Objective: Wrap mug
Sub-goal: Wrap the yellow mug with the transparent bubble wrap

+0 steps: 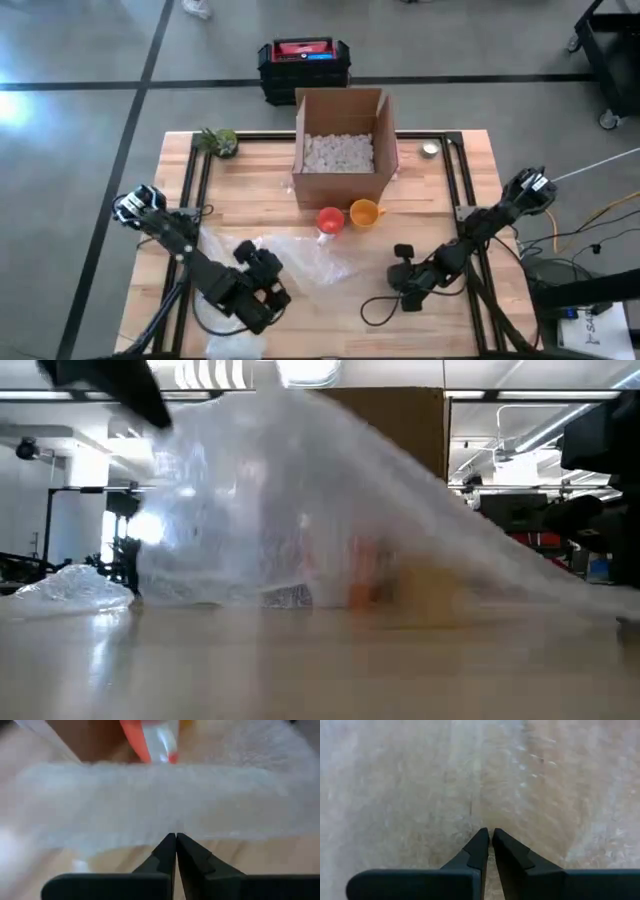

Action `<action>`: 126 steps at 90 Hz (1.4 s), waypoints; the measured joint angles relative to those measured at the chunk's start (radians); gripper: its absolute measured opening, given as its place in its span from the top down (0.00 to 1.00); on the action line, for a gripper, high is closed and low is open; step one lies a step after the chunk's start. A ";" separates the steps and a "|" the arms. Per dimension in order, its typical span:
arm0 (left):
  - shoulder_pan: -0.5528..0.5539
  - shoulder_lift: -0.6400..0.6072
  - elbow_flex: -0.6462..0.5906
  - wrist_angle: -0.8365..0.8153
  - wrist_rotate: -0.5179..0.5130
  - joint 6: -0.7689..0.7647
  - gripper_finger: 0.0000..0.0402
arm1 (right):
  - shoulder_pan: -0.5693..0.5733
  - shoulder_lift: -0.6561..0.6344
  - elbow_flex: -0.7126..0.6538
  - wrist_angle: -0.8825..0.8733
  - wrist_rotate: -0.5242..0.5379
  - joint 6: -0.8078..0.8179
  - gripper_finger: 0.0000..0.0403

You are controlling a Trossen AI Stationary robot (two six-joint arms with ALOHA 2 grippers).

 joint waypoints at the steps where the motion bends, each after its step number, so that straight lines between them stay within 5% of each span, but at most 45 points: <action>1: -0.002 -0.001 0.016 -0.015 0.000 -0.003 1.00 | 0.000 0.000 0.000 0.000 0.000 0.000 0.95; 21: -0.009 0.003 0.097 -0.023 0.234 -0.040 1.00 | 0.000 0.002 0.000 0.000 0.000 0.001 0.95; 45: -0.010 0.011 -0.181 0.267 0.414 -0.079 1.00 | 0.002 0.004 0.000 0.001 0.003 0.001 0.95; 64: -0.012 0.001 -0.278 0.012 0.516 -0.196 1.00 | 0.002 0.004 0.000 0.001 0.002 -0.012 0.95; 76: -0.009 -0.005 -0.365 0.095 0.661 -0.093 1.00 | 0.002 0.004 0.000 0.001 0.001 -0.013 0.95; 90: -0.009 -0.024 -0.451 0.403 0.659 -0.003 1.00 | 0.002 0.004 0.000 0.001 0.000 -0.016 0.95; 106: -0.016 -0.047 -0.456 0.535 0.526 0.079 1.00 | 0.002 0.004 0.000 0.001 0.001 -0.018 0.95; 126: -0.018 -0.075 -0.461 0.829 0.548 0.196 1.00 | 0.001 0.004 0.000 0.001 0.002 -0.017 0.95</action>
